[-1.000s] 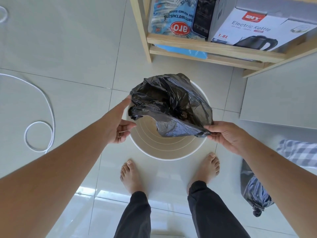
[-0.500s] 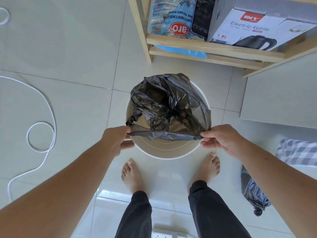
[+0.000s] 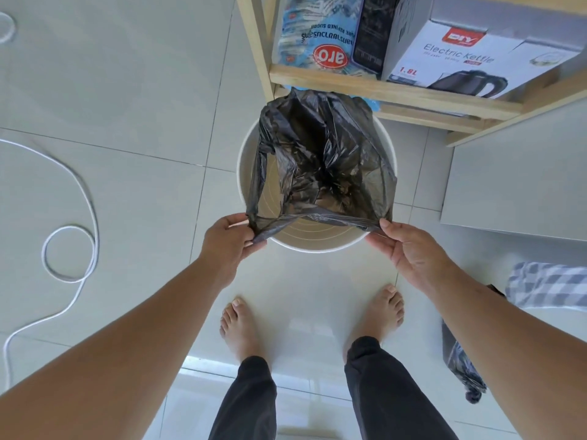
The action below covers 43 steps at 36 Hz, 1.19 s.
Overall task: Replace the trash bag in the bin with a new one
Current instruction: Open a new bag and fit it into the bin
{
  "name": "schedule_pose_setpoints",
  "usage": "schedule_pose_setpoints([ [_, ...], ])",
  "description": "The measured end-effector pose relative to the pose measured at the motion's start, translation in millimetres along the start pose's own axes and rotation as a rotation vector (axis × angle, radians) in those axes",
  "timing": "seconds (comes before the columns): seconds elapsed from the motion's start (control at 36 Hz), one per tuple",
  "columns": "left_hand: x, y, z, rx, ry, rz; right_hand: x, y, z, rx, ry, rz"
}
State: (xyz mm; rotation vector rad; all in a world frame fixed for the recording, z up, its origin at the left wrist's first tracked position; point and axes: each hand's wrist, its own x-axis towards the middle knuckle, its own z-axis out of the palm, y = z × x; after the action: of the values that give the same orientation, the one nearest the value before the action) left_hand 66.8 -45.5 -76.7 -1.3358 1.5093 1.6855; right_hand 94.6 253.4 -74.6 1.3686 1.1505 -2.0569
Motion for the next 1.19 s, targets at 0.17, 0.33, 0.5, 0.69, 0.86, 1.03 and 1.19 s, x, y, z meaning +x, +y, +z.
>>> schedule_pose_setpoints([
  [0.17, -0.2, -16.1, -4.4, 0.444, -0.049, 0.124, 4.4, 1.6, -12.3, -0.109, -0.088, 0.029],
  [0.33, 9.2, -20.6, -6.8, 0.668, 0.044, 0.209, 8.1, -12.4, -19.9, -0.625, -0.219, 0.096],
  [0.5, 14.5, -17.4, -1.1, 0.528, -0.022, 0.212, 21.7, -13.9, -20.4, -1.264, -0.224, 0.031],
  [0.69, 13.9, -16.5, 8.1, 0.775, -0.100, 0.310, 32.4, -6.5, -4.9, -1.530, 0.094, -0.297],
  [0.86, 27.1, -19.9, 3.1, 0.929, 0.062, 0.347, 38.2, -6.2, 4.7, -1.512, 0.239, -0.328],
  [1.03, 39.1, -6.4, 8.2, 0.536, 0.010, 0.122, 45.9, -15.9, 10.0, -1.421, 0.269, -0.218],
  [1.19, 26.7, 28.3, -4.6, 0.227, -0.142, -0.011, 39.0, -48.6, 17.9, -0.536, 0.128, -0.038],
])
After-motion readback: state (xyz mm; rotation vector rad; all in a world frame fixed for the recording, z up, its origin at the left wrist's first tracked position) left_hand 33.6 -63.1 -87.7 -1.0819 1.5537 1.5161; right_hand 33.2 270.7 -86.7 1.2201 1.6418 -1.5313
